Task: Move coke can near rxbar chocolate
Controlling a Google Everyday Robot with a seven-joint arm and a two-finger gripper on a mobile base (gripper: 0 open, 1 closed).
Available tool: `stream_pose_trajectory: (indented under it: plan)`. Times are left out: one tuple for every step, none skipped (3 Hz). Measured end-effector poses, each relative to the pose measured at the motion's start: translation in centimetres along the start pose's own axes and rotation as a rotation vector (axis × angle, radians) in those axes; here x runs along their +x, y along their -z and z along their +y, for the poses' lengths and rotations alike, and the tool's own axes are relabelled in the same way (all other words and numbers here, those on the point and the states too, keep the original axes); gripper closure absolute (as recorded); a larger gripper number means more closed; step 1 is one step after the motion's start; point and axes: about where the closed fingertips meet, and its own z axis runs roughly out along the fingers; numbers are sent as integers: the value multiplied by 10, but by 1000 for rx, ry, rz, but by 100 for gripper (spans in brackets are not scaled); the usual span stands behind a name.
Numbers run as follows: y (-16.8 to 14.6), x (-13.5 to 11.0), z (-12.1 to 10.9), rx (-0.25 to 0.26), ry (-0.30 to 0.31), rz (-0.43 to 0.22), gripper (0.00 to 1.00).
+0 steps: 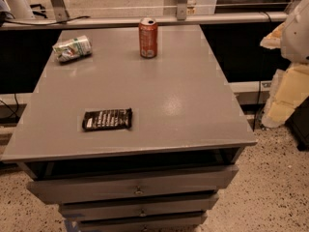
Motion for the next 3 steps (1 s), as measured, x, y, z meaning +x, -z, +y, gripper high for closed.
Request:
stream_pose_trajectory:
  plan:
    - [0,0,0,0,0,0,0]
    - [-20,-4,-10,-3,-58,-64,0]
    - [-61,-14,-43,-1,-149,-173,0]
